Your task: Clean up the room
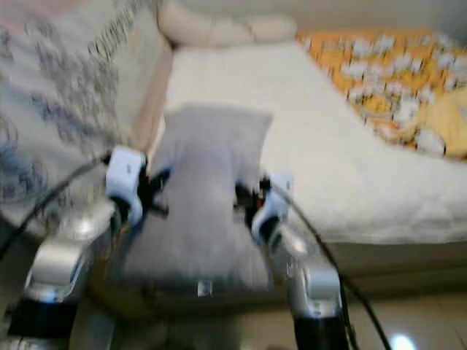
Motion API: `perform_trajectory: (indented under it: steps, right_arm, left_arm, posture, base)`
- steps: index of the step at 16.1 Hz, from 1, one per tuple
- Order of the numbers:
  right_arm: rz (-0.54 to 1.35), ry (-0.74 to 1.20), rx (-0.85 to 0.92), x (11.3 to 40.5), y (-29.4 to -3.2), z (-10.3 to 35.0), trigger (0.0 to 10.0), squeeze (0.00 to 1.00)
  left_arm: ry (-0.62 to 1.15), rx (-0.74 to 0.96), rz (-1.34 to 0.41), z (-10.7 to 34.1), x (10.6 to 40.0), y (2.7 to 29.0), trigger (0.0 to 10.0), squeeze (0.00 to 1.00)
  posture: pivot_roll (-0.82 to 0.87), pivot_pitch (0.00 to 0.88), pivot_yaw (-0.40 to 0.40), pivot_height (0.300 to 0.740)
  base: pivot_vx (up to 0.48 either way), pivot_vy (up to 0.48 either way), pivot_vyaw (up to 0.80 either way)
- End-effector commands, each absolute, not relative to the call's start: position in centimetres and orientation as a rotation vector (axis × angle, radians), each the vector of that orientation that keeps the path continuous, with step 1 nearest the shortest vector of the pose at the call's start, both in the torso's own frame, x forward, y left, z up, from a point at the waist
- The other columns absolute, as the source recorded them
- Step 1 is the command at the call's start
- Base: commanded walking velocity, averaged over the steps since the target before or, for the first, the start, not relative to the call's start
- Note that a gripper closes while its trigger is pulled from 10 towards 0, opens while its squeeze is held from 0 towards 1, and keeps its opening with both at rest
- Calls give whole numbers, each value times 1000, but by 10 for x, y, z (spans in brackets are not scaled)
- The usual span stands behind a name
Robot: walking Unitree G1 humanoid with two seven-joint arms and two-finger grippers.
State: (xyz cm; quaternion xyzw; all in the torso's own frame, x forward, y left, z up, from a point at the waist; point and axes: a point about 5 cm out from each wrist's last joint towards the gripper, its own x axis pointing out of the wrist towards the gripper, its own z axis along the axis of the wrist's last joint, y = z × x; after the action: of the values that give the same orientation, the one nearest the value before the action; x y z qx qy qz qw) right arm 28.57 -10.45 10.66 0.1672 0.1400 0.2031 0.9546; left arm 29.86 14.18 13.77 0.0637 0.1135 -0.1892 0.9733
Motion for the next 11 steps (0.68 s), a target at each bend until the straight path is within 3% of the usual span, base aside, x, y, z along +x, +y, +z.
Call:
perform_trajectory:
  steps: [1, 11]
  right_arm:
    - [422, 252, 340, 288, -105, 113, 10000, 0]
    - [456, 278, 280, 295, -108, 107, 10000, 0]
  left_arm:
    - [196, 135, -398, 145, 301, 138, 10000, 0]
    - [221, 141, -348, 139, 298, 145, 10000, 0]
  posture:
    - [-10, 0, 70, 740]
    - [17, 0, 36, 740]
  base:
    - [296, 0, 0]
    - [319, 0, 0]
